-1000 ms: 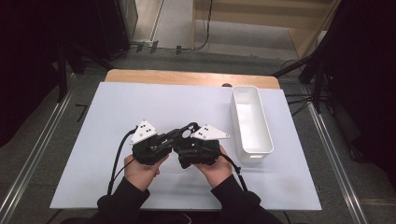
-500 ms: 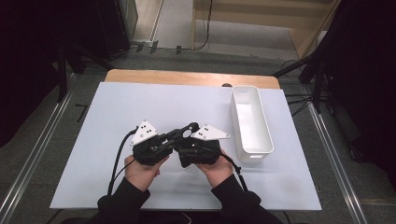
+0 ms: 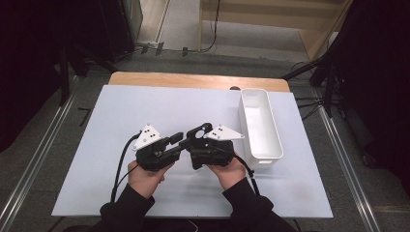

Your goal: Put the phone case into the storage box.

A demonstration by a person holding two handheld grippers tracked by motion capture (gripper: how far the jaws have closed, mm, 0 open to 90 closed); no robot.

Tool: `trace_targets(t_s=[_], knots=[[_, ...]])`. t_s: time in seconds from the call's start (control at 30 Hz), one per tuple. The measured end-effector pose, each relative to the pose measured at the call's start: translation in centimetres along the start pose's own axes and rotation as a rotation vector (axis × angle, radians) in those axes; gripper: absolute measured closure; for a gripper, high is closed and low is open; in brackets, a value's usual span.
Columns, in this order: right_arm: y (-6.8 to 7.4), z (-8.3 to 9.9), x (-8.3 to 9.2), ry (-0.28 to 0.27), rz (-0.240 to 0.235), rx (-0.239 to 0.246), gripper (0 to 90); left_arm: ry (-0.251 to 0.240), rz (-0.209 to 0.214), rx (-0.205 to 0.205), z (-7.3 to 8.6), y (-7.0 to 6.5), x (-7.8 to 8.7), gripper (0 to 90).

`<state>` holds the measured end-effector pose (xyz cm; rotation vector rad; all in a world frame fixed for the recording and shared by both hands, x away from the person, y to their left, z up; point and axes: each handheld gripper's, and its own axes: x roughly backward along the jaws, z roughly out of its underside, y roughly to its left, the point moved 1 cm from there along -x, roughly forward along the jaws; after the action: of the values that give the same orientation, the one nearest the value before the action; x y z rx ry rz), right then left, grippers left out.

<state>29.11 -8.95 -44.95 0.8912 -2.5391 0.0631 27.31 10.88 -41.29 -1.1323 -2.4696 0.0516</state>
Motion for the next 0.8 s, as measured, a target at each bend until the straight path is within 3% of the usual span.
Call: trace_targets(t_s=[0.4,0.63,0.8], knots=[[-1.3,-0.2,0.5,-0.008,0.027,-0.020,13.1,0.001,0.003,-0.008,0.1,0.3,-0.1,53.8],[-1.5,-0.3,0.5,-0.006,0.025,-0.019,13.1,-0.005,-0.025,-0.084,0.6,0.5,-0.3,43.7],[-1.6,-0.3,0.6,-0.006,0.024,-0.024,13.1,-0.035,0.010,-0.101,1.0,0.9,-0.3,38.2]])
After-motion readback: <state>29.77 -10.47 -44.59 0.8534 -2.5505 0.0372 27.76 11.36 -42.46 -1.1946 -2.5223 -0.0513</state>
